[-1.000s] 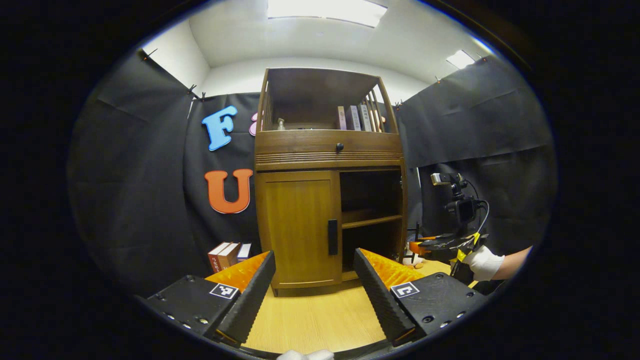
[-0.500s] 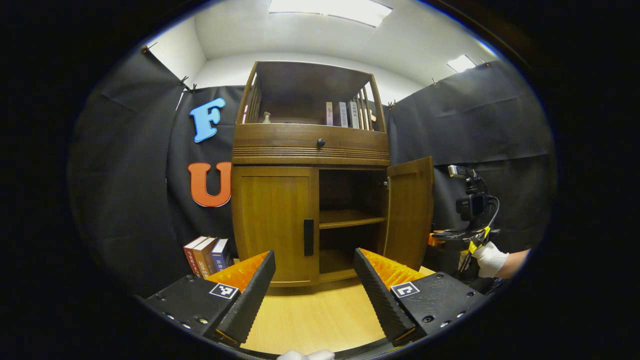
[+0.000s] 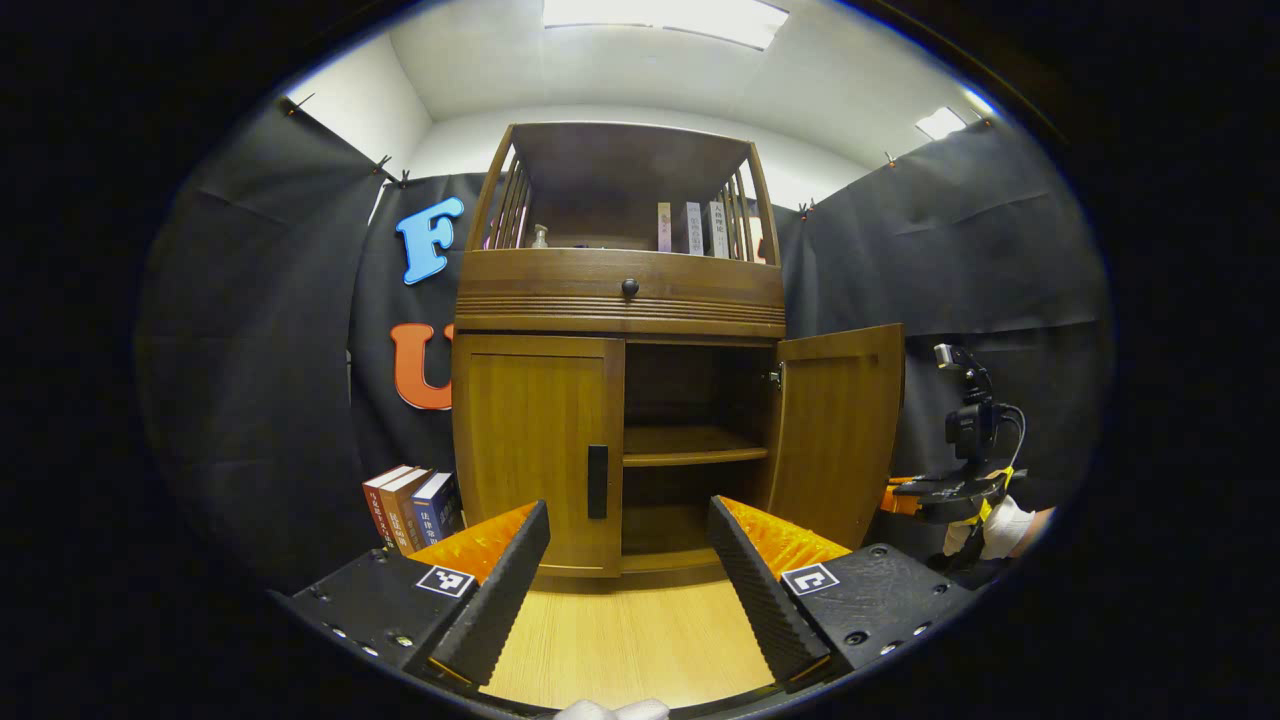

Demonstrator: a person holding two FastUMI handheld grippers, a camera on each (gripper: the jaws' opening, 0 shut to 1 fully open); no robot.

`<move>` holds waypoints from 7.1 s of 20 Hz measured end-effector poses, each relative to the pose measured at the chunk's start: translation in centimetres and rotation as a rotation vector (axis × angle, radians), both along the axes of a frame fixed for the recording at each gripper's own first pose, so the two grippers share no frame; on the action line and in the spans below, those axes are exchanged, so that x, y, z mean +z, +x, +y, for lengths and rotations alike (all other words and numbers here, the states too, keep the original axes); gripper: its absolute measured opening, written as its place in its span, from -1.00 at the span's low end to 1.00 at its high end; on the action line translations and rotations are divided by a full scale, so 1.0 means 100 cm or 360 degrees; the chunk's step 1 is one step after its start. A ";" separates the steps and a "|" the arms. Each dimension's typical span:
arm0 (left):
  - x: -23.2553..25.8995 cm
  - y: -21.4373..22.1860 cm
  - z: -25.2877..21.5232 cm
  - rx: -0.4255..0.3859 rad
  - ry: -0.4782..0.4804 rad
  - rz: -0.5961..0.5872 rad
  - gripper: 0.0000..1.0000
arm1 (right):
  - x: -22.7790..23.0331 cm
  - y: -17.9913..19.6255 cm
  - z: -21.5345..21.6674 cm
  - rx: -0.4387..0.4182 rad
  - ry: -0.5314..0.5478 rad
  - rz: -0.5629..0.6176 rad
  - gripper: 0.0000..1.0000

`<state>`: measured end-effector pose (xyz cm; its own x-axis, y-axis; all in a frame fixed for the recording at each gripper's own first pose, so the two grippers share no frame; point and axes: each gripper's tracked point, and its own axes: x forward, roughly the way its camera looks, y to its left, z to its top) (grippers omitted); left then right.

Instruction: Open the right door of the double-door shoe cabinet with the right hand, and open the left door with the left hand.

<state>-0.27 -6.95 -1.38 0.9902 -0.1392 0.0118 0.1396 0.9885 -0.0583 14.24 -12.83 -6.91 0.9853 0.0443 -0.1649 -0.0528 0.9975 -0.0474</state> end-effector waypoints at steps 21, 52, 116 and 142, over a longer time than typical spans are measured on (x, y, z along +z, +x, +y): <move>0.017 -0.027 -0.068 0.0209 0.0059 0.0024 0.90 | 0.009 -0.029 -0.067 0.0435 0.0026 0.0043 0.14; -0.056 0.178 0.081 0.0031 0.0076 0.0063 0.90 | 0.074 -0.069 0.151 -0.0308 0.0093 -0.0209 0.84; -0.120 0.129 0.182 0.0104 0.0143 0.0104 -0.63 | 0.013 -0.072 0.223 -0.0076 0.0033 0.0072 0.84; -0.129 0.139 0.286 -0.0412 0.0038 0.0155 -0.82 | 0.000 -0.065 0.231 0.0004 0.0012 0.0136 0.84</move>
